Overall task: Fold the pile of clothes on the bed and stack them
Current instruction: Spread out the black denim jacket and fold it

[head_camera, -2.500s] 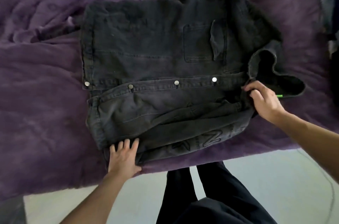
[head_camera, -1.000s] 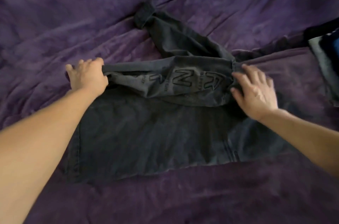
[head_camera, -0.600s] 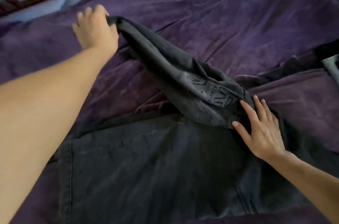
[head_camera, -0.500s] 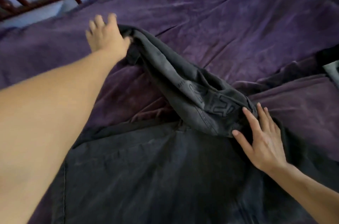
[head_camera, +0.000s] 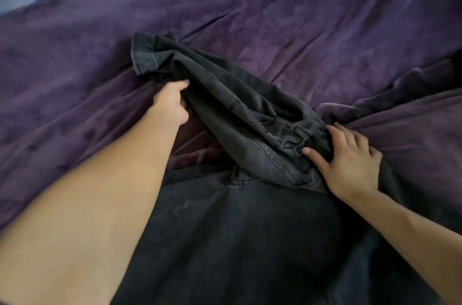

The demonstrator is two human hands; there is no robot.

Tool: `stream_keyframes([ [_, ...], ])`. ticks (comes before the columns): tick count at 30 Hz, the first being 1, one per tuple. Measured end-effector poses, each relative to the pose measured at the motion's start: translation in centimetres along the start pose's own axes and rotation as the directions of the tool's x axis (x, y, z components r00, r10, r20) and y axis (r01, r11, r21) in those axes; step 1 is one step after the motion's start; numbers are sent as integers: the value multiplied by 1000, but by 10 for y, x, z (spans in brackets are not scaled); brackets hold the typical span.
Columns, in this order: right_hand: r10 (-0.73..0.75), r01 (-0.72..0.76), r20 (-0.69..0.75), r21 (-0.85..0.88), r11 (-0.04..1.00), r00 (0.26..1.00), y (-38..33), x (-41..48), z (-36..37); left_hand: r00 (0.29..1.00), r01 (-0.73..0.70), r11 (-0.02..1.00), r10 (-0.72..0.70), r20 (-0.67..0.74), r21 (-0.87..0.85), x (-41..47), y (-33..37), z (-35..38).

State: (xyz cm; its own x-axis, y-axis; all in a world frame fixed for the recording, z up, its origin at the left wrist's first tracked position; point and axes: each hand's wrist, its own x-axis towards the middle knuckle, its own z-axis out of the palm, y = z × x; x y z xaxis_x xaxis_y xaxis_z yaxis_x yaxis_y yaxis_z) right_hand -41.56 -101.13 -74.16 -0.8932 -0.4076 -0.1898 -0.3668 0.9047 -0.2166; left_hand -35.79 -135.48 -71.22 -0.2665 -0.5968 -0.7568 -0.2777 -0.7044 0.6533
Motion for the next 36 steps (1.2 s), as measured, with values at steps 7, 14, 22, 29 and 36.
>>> stream_keyframes([
  [7,87,-110,137,171,979,987,-17,39,-47,995,-37,980,54,83,-197,-48,22,-28],
  [14,-137,-1,440,299,954,887,-103,67,-77,982,-47,981,80,174,-186,-98,30,-56],
  [22,-803,842,-291,17,540,520,-47,-96,-85,994,92,978,-80,72,-189,-167,-86,-180],
  [29,-721,717,-19,126,685,692,-45,-169,-57,928,120,992,-121,-354,-25,-199,-136,-267],
  [36,-305,139,462,359,923,833,-149,-171,-37,921,-240,888,336,-197,394,-194,-79,-205],
])
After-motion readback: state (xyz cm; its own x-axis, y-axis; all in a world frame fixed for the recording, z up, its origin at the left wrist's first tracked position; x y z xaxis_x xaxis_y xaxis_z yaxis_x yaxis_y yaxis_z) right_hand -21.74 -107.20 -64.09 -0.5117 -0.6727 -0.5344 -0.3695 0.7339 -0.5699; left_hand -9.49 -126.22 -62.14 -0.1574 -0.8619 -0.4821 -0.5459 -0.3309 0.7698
